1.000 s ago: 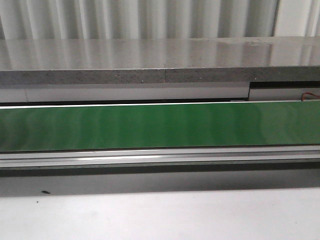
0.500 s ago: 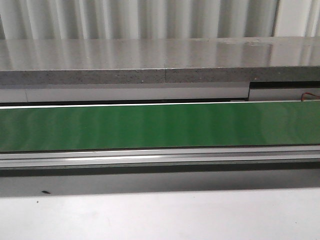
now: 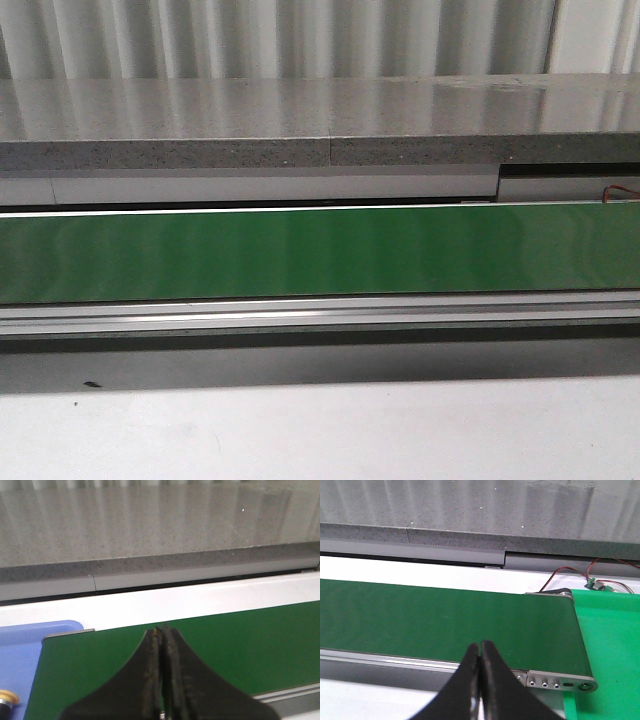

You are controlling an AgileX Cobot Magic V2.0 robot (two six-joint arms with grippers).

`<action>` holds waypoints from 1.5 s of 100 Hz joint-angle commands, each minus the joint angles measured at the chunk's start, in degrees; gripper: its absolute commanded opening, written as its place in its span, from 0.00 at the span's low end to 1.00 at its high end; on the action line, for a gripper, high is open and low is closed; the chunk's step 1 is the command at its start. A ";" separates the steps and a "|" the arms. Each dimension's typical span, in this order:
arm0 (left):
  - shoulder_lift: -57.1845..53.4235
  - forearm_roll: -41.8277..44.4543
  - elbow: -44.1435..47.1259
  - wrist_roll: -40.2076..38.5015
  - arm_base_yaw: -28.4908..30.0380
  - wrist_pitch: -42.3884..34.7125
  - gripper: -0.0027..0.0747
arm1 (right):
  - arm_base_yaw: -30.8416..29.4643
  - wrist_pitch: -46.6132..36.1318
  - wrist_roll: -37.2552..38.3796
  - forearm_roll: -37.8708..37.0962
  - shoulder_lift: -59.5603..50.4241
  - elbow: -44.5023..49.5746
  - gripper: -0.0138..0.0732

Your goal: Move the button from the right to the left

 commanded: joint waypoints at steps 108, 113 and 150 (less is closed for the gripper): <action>-21.13 8.02 25.37 -5.56 4.71 -19.15 0.01 | 0.00 -4.63 -0.56 -0.57 0.64 -1.45 0.08; -21.13 8.02 25.07 -5.56 4.82 -16.53 0.01 | 0.00 -4.64 -0.56 -0.57 0.64 -1.45 0.08; -21.13 7.90 25.20 -5.56 4.82 -15.70 0.01 | 0.00 -4.64 -0.56 -0.57 0.64 -1.45 0.08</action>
